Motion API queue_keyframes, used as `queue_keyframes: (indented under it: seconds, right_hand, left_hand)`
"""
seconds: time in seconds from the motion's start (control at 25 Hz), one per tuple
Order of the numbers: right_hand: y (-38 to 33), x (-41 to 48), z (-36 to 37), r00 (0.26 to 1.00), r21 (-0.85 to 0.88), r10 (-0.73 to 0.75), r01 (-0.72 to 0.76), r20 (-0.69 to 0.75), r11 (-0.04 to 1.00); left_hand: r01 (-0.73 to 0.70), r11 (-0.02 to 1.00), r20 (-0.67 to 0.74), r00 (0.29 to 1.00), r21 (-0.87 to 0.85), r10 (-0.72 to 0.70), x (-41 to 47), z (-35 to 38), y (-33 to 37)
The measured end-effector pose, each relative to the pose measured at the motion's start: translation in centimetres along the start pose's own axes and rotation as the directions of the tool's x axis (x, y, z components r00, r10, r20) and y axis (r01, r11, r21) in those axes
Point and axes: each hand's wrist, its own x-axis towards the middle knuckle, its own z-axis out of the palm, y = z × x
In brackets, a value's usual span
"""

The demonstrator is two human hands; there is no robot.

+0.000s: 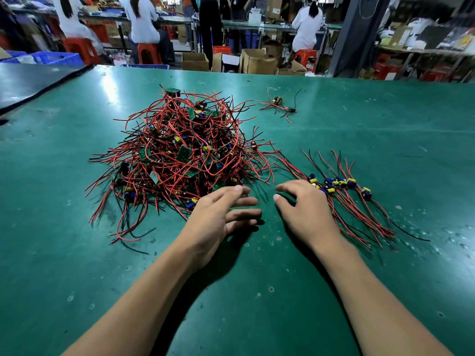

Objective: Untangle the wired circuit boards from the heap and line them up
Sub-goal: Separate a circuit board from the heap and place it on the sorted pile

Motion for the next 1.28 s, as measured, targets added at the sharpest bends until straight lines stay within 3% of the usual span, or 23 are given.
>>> queue_keyframes:
  seconds: [0.08, 0.12, 0.24, 0.32, 0.4, 0.56, 0.72, 0.88, 1.04, 1.16, 1.28]
  right_hand:
    - [0.3, 0.2, -0.4, 0.999, 0.023, 0.049, -0.049, -0.019, 0.999]
    - [0.4, 0.3, -0.5, 0.997, 0.039, 0.072, -0.071, -0.012, 0.997]
    - [0.2, 0.1, -0.5, 0.998, 0.077, 0.055, -0.058, 0.043, 0.995]
    - [-0.1, 0.0, -0.6, 1.0, 0.134, 0.018, -0.02, 0.016, 0.991]
    - [-0.6, 0.0, -0.6, 0.998, 0.27, 0.061, -0.055, -0.013, 0.961]
    - [-1.6, 0.0, 0.0, 0.984, 0.488, 0.176, -0.169, 0.033, 0.856]
    - [-2.2, 0.2, 0.8, 0.971, 0.514, 0.223, -0.238, 0.092, 0.824]
    - [-2.5, 0.2, 1.2, 0.969, 0.489, 0.232, -0.243, 0.085, 0.838]
    - [-3.6, -0.1, 1.1, 0.956, 0.702, 0.228, -0.291, 0.186, 0.65]
    - [-4.2, -0.4, 0.9, 0.948, 0.777, 0.145, -0.316, 0.283, 0.545]
    - [-4.2, -0.3, 0.2, 0.905, 0.822, 0.166, -0.425, 0.391, 0.379]
  left_hand:
    - [-0.116, 0.993, -0.078, 0.99, 0.039, 0.118, -0.5, -0.2, 0.3]
    - [-0.208, 0.968, -0.124, 0.966, 0.137, 0.225, -0.8, -0.4, 0.4]
    - [-0.434, 0.781, -0.161, 0.82, 0.45, 0.549, -1.2, -0.6, 0.4]
    - [-0.49, 0.724, -0.198, 0.745, 0.486, 0.637, -1.1, -0.8, 0.4]
    - [-0.479, 0.754, -0.248, 0.744, 0.449, 0.62, -0.4, -1.4, 0.5]
    - [-0.271, 0.808, -0.215, 0.875, 0.523, 0.433, 1.1, -3.0, 0.5]
    - [-0.256, 0.777, -0.224, 0.864, 0.575, 0.451, 1.5, -3.2, 0.4]
    - [-0.286, 0.707, -0.144, 0.865, 0.647, 0.481, 1.3, -2.9, 0.3]
    - [-0.349, 0.698, -0.085, 0.859, 0.625, 0.505, 0.7, -2.2, 0.1]
    - [-0.41, 0.614, 0.019, 0.841, 0.675, 0.54, 0.0, -1.3, -0.5]
    - [-0.517, 0.522, 0.173, 0.803, 0.678, 0.571, -0.5, -0.6, -1.2]
